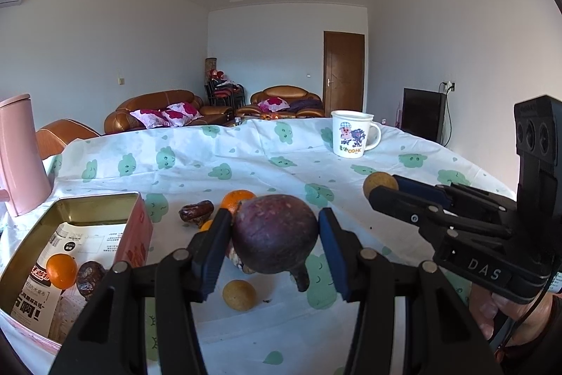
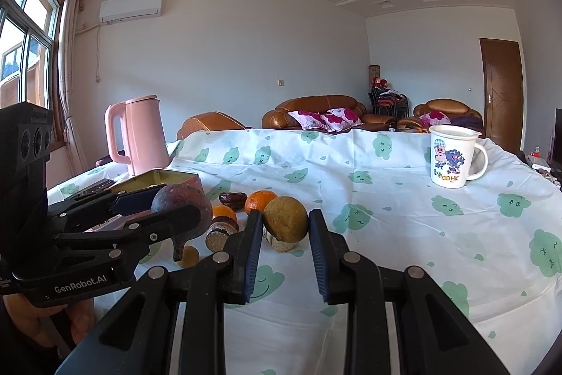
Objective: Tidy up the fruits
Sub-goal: 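Carry both fruits over the tin and release them inside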
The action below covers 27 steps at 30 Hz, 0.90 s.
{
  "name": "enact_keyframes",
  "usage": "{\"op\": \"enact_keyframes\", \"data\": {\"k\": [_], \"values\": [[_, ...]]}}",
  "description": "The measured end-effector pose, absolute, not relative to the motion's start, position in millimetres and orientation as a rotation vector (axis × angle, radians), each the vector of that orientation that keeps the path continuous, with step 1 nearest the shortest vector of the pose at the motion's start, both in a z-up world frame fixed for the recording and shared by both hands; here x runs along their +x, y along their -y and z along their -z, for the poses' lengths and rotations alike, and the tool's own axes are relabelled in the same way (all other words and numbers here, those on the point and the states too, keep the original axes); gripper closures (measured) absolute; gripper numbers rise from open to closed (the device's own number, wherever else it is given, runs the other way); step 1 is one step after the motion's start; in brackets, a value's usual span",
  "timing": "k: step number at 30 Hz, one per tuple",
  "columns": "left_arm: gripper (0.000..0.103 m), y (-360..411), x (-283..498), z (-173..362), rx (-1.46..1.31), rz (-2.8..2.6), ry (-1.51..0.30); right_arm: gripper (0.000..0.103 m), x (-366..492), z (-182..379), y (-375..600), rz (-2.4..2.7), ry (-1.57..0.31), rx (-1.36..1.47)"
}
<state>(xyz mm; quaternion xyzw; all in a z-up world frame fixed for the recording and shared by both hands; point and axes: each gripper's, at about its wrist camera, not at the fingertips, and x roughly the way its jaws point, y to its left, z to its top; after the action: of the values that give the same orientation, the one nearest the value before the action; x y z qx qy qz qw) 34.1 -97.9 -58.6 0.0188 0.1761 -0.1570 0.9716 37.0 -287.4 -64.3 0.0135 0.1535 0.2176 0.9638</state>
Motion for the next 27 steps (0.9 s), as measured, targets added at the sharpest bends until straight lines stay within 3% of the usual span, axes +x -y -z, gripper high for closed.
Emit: {"op": "enact_keyframes", "data": {"k": [27], "values": [[0.050, 97.4, 27.9, 55.4, 0.036, 0.306, -0.317, 0.074, 28.9, 62.0, 284.4, -0.425, -0.264, 0.006]]}}
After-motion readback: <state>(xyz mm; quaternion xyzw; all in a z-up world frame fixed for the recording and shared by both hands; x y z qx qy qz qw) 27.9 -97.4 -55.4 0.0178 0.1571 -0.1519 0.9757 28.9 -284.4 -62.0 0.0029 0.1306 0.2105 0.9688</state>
